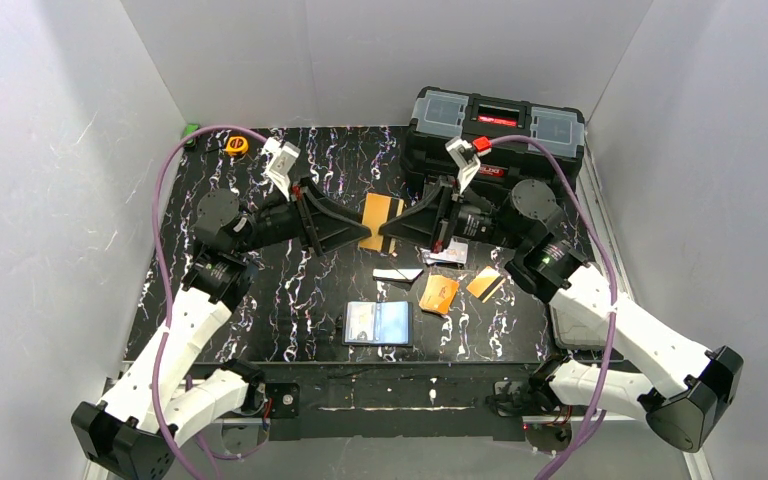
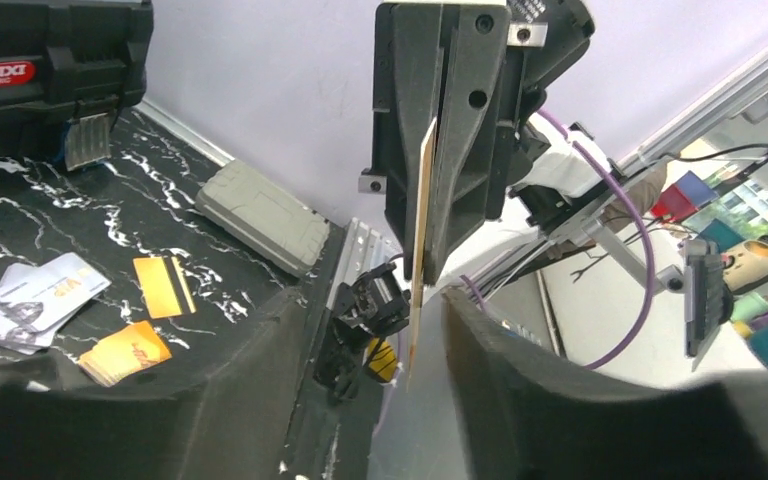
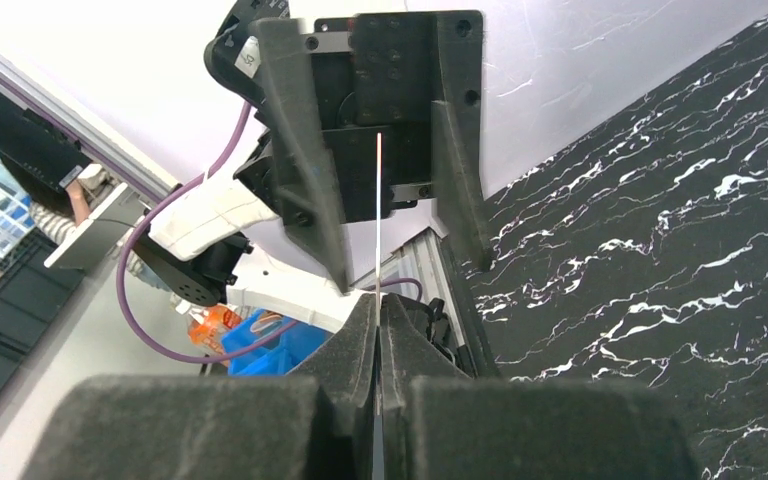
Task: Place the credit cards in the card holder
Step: Pick up the credit card from the center of the board, then turn over the card slot in the card holder.
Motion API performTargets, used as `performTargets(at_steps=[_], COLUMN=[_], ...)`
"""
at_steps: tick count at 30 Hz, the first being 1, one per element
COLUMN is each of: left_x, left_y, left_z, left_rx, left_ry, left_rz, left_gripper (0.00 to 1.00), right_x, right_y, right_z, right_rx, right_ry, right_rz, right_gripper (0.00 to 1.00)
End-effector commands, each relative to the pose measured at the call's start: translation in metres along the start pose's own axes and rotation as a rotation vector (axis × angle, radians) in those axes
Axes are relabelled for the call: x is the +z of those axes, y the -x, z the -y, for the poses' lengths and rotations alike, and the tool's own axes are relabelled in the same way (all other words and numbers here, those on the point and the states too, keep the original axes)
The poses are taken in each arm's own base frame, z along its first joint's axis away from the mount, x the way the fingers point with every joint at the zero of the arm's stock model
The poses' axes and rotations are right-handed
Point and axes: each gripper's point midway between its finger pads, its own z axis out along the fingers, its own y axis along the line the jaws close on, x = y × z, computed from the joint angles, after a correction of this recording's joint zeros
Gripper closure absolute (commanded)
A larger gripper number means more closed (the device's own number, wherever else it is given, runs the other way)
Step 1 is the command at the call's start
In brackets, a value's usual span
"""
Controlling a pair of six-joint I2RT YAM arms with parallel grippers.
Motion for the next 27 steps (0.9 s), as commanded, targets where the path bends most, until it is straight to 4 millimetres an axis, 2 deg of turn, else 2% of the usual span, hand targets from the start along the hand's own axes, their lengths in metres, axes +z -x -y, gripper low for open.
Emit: performTargets(at_steps=[1, 2, 3, 4, 7, 9, 11, 12, 14, 15, 17, 18, 20, 22, 24, 27], left_x=[-0.003, -0.004, -0.004, -0.005, -0.008, -0.013, -0.023, -0.031, -0.057, -0.066, -0.078, -0.082, -0.095, -0.103, -0.113, -0.120], left_y=[0.005, 0.004, 0.004, 0.003, 0.002, -0.007, -0.025, -0.037, -0.076, -0.094, -0.114, -0.132, -0.164, -0.177, -0.194, -0.205], left_z=[0.000, -0.004, -0.007, -0.010, -0.019, -0.031, -0.046, -0.057, -0.089, -0.101, -0.118, -0.123, -0.150, -0.163, -0.178, -0.187], left_rx=[0.040, 0.037, 0.039, 0.046, 0.079, 0.129, 0.139, 0.173, 0.285, 0.339, 0.366, 0.370, 0.470, 0.548, 0.666, 0.780], left_ry=[0.024, 0.039, 0.052, 0.063, 0.109, 0.162, 0.226, 0.270, 0.357, 0.363, 0.392, 0.353, 0.326, 0.310, 0.257, 0.202], left_rz=[-0.001, -0.004, -0.006, -0.009, -0.032, -0.089, -0.164, -0.204, -0.334, -0.400, -0.459, -0.509, -0.612, -0.675, -0.770, -0.840], left_gripper=[0.32, 0.16, 0.04, 0.02, 0.02, 0.02, 0.02, 0.02, 0.02, 0.02, 0.02, 0.02, 0.02, 0.04, 0.11, 0.12], right_x=[-0.008, -0.010, -0.011, -0.014, -0.022, -0.029, -0.038, -0.046, -0.072, -0.081, -0.089, -0.093, -0.109, -0.113, -0.118, -0.121], right_y=[0.014, 0.013, 0.011, 0.009, -0.001, -0.013, -0.026, -0.041, -0.092, -0.109, -0.132, -0.152, -0.194, -0.203, -0.213, -0.219], right_z=[-0.011, -0.009, -0.004, 0.000, 0.013, 0.026, 0.041, 0.054, 0.095, 0.107, 0.122, 0.132, 0.156, 0.165, 0.176, 0.188], right_rx=[0.045, 0.059, 0.076, 0.085, 0.104, 0.108, 0.129, 0.154, 0.254, 0.283, 0.324, 0.366, 0.472, 0.489, 0.484, 0.480], right_ry=[0.043, 0.037, 0.016, -0.007, -0.072, -0.136, -0.218, -0.277, -0.448, -0.497, -0.534, -0.542, -0.624, -0.643, -0.674, -0.708], right_rz=[-0.008, -0.020, -0.033, -0.046, -0.071, -0.101, -0.128, -0.158, -0.237, -0.257, -0.276, -0.304, -0.345, -0.315, -0.307, -0.309], right_gripper=[0.99, 0.99, 0.99, 0.99, 0.99, 0.99, 0.99, 0.99, 0.99, 0.99, 0.99, 0.99, 0.99, 0.99, 0.99, 0.99])
